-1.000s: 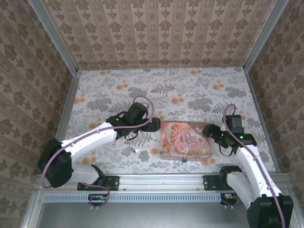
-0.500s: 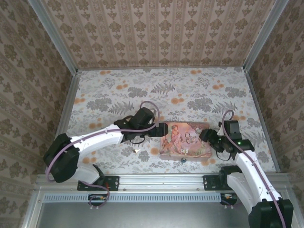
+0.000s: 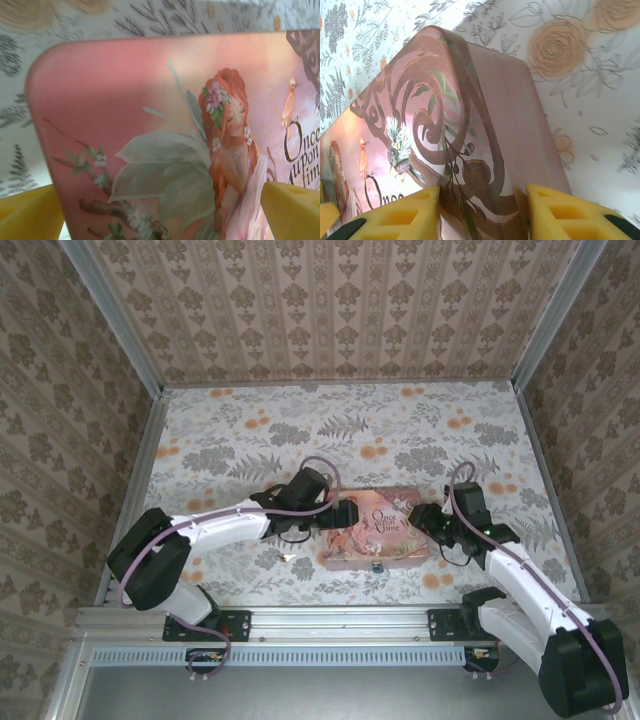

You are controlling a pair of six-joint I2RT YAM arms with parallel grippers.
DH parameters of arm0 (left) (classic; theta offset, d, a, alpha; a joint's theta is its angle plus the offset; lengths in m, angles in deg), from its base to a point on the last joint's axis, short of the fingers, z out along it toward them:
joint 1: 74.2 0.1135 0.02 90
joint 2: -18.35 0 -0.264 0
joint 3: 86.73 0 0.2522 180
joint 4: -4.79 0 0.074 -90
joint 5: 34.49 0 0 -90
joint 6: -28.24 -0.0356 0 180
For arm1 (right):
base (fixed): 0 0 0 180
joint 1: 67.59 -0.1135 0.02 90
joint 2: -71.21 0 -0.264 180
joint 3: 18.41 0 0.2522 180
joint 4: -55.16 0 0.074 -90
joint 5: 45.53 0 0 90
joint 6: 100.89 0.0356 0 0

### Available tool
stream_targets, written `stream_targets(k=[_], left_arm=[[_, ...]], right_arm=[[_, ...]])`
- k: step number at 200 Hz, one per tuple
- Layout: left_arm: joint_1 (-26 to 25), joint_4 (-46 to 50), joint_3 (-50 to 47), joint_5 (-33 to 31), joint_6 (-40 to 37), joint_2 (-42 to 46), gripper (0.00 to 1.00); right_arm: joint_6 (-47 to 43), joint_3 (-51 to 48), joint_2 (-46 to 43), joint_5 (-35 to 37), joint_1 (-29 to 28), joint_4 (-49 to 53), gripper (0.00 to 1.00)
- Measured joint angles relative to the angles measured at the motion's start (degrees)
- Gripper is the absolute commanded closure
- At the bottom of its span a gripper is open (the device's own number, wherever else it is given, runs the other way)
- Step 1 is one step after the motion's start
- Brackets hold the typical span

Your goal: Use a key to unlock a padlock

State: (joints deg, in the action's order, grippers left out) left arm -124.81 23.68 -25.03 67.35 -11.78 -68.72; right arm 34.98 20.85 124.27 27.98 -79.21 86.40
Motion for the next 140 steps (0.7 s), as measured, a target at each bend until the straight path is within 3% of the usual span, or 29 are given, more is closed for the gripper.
stream_targets(k=[98, 140], left_arm=[[17.00, -0.76, 12.28, 3.39, -3.54, -11.67, 0.00], [21.40, -1.16, 16.44, 5.09, -4.87, -15.63, 0.00]], right_arm=[[2.43, 21.07, 33.46, -0.24, -2.21, -13.55, 0.63], [3.23, 27.76, 41.09, -0.22, -2.21, -17.00, 0.63]])
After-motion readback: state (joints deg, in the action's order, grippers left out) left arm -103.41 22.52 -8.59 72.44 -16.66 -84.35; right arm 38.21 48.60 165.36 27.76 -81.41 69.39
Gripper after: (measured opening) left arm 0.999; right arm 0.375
